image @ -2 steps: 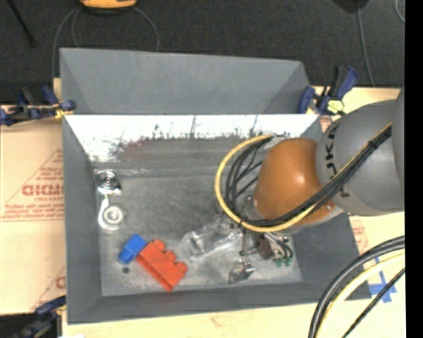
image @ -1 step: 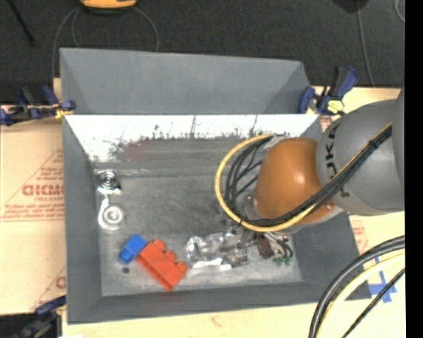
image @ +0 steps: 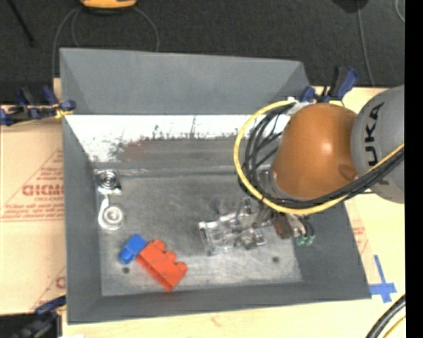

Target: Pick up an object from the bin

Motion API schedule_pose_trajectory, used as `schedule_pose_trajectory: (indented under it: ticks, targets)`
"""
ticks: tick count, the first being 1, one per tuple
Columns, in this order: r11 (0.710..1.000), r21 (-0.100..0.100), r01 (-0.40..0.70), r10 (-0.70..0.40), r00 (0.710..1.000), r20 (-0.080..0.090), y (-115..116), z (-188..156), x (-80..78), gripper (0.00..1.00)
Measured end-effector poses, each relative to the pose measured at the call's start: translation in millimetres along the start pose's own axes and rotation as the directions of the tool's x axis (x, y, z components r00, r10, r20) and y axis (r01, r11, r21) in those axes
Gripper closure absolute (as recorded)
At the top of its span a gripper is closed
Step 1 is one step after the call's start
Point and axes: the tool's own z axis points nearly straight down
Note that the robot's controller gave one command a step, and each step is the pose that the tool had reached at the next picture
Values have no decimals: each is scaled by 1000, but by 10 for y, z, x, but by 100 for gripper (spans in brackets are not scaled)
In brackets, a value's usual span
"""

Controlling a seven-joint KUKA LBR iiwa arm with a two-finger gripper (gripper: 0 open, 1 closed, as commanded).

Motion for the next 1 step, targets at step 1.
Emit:
schedule_pose_trajectory:
  ticks: [1]
  targets:
    - [1000, -1, 10, -10, 1000, -4, -45, -364, 33, 100]
